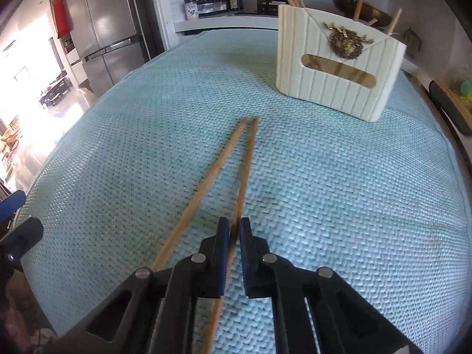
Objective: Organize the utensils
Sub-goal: 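Grasp one chopstick with the right tool while the left tool grasps the other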
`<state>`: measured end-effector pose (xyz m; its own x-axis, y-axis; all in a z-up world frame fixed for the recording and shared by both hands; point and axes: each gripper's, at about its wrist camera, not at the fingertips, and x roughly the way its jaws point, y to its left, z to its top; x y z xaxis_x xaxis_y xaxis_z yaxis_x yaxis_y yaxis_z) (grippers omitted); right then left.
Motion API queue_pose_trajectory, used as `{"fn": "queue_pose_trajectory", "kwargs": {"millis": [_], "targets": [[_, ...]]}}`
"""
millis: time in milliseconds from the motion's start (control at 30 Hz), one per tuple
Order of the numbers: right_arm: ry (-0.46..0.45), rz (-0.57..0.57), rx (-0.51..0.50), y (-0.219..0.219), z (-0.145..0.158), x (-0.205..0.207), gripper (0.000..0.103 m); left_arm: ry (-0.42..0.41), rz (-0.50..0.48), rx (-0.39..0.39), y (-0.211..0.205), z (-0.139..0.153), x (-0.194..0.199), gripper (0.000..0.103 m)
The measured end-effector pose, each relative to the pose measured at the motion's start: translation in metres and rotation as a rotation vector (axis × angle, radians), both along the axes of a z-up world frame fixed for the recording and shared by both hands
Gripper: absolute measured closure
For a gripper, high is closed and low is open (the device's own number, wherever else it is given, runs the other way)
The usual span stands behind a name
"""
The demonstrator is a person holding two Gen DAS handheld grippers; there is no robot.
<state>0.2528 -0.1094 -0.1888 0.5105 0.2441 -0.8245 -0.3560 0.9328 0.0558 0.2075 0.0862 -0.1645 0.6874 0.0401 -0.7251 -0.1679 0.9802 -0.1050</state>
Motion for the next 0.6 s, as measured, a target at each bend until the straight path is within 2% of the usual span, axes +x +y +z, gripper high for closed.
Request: {"fn": "queue_pose_trajectory", "kwargs": {"millis": [300, 433, 500, 567, 600], "targets": [[0.013, -0.245, -0.021, -0.092, -0.005, -0.044, 0.097, 0.014, -0.03, 0.003, -0.009, -0.003, 0.001, 0.005], [0.018, -0.285, -0.018, -0.119, -0.004, -0.059, 0.094, 0.027, -0.061, -0.004, -0.016, -0.005, 0.005, 0.005], [0.026, -0.278, -0.002, -0.128, 0.0, -0.061, 0.089, 0.034, -0.08, -0.026, -0.017, -0.003, 0.007, 0.005], [0.016, -0.271, 0.015, -0.134, 0.007, -0.063, 0.068, 0.035, -0.105, -0.059, -0.016, -0.001, 0.01, 0.005], [0.008, -0.268, 0.023, -0.138, 0.01, -0.065, 0.064, 0.035, -0.121, -0.079, -0.016, 0.001, 0.012, 0.005]]}}
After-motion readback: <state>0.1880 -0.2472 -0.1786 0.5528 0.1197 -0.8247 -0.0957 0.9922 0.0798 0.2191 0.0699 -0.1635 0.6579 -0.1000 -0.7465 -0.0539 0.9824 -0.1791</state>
